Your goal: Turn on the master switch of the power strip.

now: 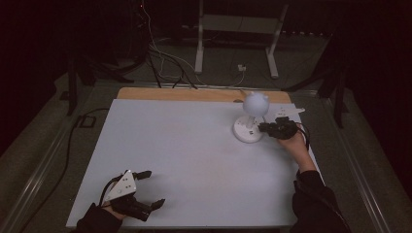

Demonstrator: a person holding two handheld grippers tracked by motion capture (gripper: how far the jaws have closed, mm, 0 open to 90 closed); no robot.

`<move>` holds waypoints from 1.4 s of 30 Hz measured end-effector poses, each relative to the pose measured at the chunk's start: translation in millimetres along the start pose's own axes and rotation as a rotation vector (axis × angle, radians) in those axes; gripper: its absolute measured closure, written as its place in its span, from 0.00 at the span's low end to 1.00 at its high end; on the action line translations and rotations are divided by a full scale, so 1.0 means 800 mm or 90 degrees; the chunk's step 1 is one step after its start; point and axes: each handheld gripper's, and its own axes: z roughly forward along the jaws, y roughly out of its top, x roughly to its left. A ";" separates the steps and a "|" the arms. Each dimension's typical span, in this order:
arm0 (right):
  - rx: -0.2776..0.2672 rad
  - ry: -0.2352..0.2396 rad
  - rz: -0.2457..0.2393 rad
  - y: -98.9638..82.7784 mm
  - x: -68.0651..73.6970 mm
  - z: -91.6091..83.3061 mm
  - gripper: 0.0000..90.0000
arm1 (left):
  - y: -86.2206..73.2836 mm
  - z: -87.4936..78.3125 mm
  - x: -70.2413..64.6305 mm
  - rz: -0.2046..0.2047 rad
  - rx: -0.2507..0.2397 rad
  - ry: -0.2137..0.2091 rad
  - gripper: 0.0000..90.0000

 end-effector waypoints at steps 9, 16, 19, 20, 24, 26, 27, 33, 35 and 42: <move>0.015 0.004 0.009 -0.003 0.000 0.007 1.00 | 0.000 0.000 0.000 -0.003 -0.002 -0.001 0.00; 0.018 -0.003 0.003 -0.003 0.000 0.009 1.00 | 0.000 0.000 0.000 -0.001 -0.001 0.000 0.00; 0.020 -0.004 0.002 -0.005 0.000 0.011 1.00 | 0.000 0.000 0.000 0.000 0.000 0.000 0.00; 0.017 -0.006 0.004 -0.005 -0.001 0.011 1.00 | 0.000 0.000 0.000 -0.001 -0.001 0.000 0.00; 0.014 -0.006 0.011 -0.006 0.000 0.011 1.00 | 0.000 0.000 0.000 -0.001 0.001 0.000 0.00; 0.014 -0.009 0.014 -0.006 0.000 0.011 1.00 | 0.000 0.000 0.000 -0.002 -0.001 0.000 0.00; 0.015 -0.011 0.015 -0.006 0.001 0.011 1.00 | 0.000 0.000 0.000 -0.002 -0.001 0.000 0.00; 0.018 -0.029 0.004 -0.006 0.007 0.012 1.00 | 0.000 0.000 0.000 -0.002 0.001 0.000 0.00; 0.020 -0.034 -0.003 -0.006 0.008 0.012 1.00 | 0.000 0.001 0.000 -0.002 0.001 0.000 0.00; 0.026 -0.054 -0.023 -0.005 0.014 0.014 1.00 | 0.000 0.001 -0.001 0.000 0.001 -0.001 0.00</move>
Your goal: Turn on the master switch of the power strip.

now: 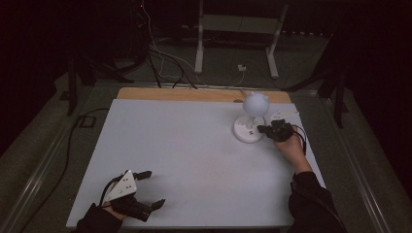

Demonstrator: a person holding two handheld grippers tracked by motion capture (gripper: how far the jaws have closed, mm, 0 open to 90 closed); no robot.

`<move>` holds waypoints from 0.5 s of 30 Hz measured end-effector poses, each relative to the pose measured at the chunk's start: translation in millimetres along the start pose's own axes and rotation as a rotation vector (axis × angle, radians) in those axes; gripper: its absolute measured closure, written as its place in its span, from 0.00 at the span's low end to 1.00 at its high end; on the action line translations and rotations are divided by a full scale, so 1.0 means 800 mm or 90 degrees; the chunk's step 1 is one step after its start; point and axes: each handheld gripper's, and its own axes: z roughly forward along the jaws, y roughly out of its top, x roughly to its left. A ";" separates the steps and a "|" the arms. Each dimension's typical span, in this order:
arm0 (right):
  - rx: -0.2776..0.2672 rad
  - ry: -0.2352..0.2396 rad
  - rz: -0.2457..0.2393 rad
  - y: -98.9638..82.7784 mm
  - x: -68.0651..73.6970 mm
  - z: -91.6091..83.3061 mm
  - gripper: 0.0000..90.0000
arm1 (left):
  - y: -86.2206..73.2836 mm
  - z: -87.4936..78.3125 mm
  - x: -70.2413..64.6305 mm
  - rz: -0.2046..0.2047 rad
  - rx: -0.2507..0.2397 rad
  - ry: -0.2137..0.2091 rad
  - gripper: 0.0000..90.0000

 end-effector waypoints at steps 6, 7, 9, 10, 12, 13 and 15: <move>0.008 -0.015 -0.004 0.001 0.004 0.001 1.00 | 0.000 0.001 0.000 0.000 0.001 -0.002 0.00; 0.011 -0.017 -0.005 0.002 0.005 0.001 1.00 | 0.000 0.001 0.000 -0.001 0.001 -0.003 0.00; 0.008 -0.018 0.004 0.000 0.005 0.001 1.00 | 0.000 0.001 -0.001 0.000 0.001 -0.002 0.00; 0.008 -0.018 0.004 0.001 0.005 0.001 1.00 | 0.000 0.001 -0.001 0.000 0.001 -0.002 0.00; 0.012 -0.019 0.002 0.001 0.005 0.001 1.00 | 0.000 0.001 -0.001 0.000 0.001 -0.001 0.00; 0.011 -0.013 0.005 0.001 0.004 0.002 1.00 | 0.000 0.001 -0.001 0.000 0.001 -0.002 0.00; 0.013 -0.012 0.004 0.001 0.004 0.002 1.00 | 0.000 0.001 0.000 0.001 0.002 -0.002 0.00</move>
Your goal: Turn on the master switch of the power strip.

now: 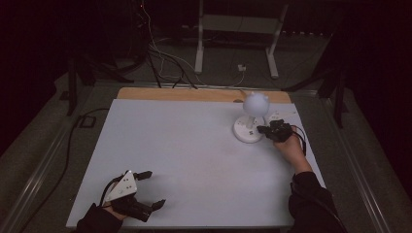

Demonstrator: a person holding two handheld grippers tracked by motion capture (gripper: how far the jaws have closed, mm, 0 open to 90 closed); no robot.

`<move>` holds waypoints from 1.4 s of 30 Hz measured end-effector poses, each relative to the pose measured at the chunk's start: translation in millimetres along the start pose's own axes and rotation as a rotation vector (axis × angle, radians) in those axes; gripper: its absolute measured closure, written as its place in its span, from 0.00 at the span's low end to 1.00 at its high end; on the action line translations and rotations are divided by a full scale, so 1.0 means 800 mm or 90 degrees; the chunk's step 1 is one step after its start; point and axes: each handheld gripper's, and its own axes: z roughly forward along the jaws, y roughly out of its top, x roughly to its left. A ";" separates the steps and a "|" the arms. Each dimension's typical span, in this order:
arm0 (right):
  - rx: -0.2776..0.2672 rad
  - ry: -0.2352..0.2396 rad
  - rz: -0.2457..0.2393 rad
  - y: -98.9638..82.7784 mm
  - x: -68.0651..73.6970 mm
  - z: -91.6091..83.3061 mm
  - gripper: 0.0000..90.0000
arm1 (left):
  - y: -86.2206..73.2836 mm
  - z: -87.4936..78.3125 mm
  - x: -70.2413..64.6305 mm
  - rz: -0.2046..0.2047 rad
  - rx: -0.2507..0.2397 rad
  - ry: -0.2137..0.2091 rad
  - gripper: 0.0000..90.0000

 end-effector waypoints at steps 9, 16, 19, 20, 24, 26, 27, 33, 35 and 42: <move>-0.007 0.006 0.009 -0.003 -0.002 0.001 1.00 | 0.000 0.000 0.000 -0.001 -0.001 0.000 0.00; 0.001 0.007 0.003 0.000 -0.002 0.001 1.00 | 0.000 0.000 0.001 -0.003 -0.001 0.002 0.00; 0.006 0.006 0.000 0.001 -0.001 0.001 1.00 | 0.000 0.000 0.000 0.000 0.000 0.002 0.00; 0.005 0.007 0.000 0.001 -0.001 0.001 1.00 | 0.000 0.000 0.000 -0.001 -0.001 0.001 0.00; 0.001 0.007 0.008 0.000 -0.002 0.001 1.00 | 0.000 0.000 0.001 -0.003 -0.001 0.004 0.00; 0.001 0.012 0.014 0.000 -0.003 0.001 1.00 | 0.000 0.000 0.001 -0.004 -0.001 0.004 0.00; 0.002 0.013 0.013 0.000 -0.004 0.000 1.00 | 0.000 0.000 0.001 -0.002 0.000 0.004 0.00; -0.005 0.031 0.032 0.004 -0.006 -0.001 1.00 | 0.000 0.000 0.001 -0.003 -0.002 0.006 0.00; -0.010 0.031 0.038 0.005 -0.006 -0.001 1.00 | 0.000 0.000 0.001 -0.003 -0.002 0.006 0.00; -0.026 0.025 0.042 0.010 -0.010 -0.012 1.00 | 0.000 -0.001 0.001 -0.004 -0.003 0.005 0.00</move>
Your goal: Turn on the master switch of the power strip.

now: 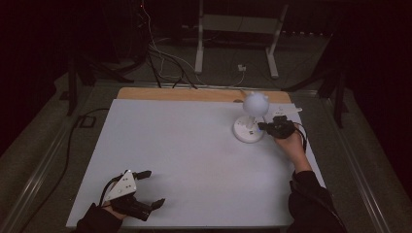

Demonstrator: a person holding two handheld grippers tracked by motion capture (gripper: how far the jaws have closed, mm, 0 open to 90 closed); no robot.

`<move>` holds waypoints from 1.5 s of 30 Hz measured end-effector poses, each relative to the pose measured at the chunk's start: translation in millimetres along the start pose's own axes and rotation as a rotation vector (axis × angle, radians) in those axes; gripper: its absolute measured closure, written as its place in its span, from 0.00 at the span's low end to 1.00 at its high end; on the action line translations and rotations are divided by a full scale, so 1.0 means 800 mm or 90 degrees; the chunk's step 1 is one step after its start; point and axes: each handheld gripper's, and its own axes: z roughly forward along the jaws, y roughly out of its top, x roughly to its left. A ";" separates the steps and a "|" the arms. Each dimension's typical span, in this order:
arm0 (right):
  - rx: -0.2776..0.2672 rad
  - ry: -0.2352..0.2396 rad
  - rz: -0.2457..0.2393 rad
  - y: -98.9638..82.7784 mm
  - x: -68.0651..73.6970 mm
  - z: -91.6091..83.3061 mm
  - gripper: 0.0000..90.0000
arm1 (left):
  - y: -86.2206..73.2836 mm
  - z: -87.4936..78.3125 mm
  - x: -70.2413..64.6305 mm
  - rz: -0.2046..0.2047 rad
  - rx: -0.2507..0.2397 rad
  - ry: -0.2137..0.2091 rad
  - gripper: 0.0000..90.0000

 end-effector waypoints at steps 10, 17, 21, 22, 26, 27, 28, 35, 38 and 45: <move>-0.006 0.015 0.004 -0.005 0.001 -0.013 0.91 | 0.001 -0.001 0.000 0.002 -0.002 0.001 0.00; -0.005 0.035 0.017 -0.011 0.005 -0.020 0.66 | 0.001 -0.002 0.000 0.002 -0.005 0.002 0.00; -0.014 0.038 0.027 -0.015 0.008 -0.022 0.48 | 0.001 -0.001 0.000 0.002 -0.004 0.001 0.00; -0.018 0.039 0.029 -0.015 0.009 -0.023 0.44 | 0.001 -0.001 0.000 0.002 -0.005 0.002 0.00; -0.014 0.045 0.044 -0.014 0.012 -0.025 0.28 | 0.001 -0.002 0.000 0.001 -0.006 0.003 0.00; -0.009 0.049 0.048 -0.013 0.012 -0.025 0.25 | 0.001 -0.002 0.000 0.001 -0.006 0.002 0.00; -0.004 0.049 0.051 -0.013 0.013 -0.024 0.22 | 0.001 -0.002 0.000 0.001 -0.006 0.002 0.00; -0.001 0.084 0.052 -0.014 0.016 -0.025 0.00 | 0.001 -0.002 0.000 -0.001 -0.007 0.003 0.00; -0.008 0.092 0.056 -0.012 0.019 -0.026 0.00 | 0.001 -0.001 0.000 0.000 -0.005 0.002 0.00; 0.014 0.095 0.047 -0.010 0.030 -0.027 0.00 | 0.001 -0.002 -0.001 0.000 -0.006 0.001 0.00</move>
